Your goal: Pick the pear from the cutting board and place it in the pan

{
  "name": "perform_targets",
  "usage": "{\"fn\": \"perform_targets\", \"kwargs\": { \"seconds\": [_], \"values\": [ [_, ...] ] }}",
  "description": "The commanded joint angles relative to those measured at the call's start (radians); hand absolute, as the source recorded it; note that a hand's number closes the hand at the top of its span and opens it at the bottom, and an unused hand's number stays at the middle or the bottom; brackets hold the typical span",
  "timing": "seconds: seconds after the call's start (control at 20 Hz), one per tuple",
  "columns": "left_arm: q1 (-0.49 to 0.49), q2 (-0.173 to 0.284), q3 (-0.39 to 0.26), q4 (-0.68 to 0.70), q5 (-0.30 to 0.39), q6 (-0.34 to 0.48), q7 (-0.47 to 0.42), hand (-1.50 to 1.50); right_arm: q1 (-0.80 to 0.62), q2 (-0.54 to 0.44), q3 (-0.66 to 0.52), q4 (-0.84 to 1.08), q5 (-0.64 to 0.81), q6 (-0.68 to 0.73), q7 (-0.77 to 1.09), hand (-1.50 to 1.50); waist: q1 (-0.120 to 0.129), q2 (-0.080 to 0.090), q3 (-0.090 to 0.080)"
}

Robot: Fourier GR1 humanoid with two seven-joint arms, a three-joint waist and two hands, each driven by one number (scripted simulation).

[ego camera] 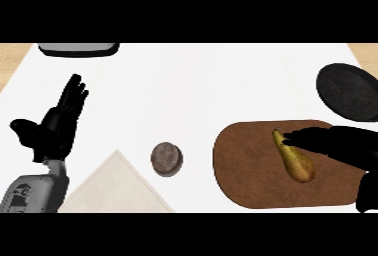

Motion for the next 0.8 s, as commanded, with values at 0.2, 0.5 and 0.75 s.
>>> {"fn": "perform_targets", "kwargs": {
  "seconds": [0.2, 0.5, 0.75],
  "values": [
    [-0.052, -0.038, 0.022, 0.098, -0.029, 0.002, -0.062, 0.0, -0.021, 0.061, -0.011, -0.003, 0.053, 0.093, -0.025, -1.5, -0.004, 0.0, 0.0],
    [-0.035, -0.009, 0.069, 0.044, 0.006, -0.036, -0.009, 0.0, 0.032, 0.101, 0.072, 0.02, 0.197, 0.003, -0.026, -1.5, -0.004, 0.0, 0.0],
    [-0.047, 0.0, 0.064, 0.065, -0.019, -0.049, -0.009, 0.0, 0.029, 0.098, 0.111, 0.164, 0.272, -0.085, -0.135, -1.5, 0.0, 0.001, 0.0]
  ]
}}
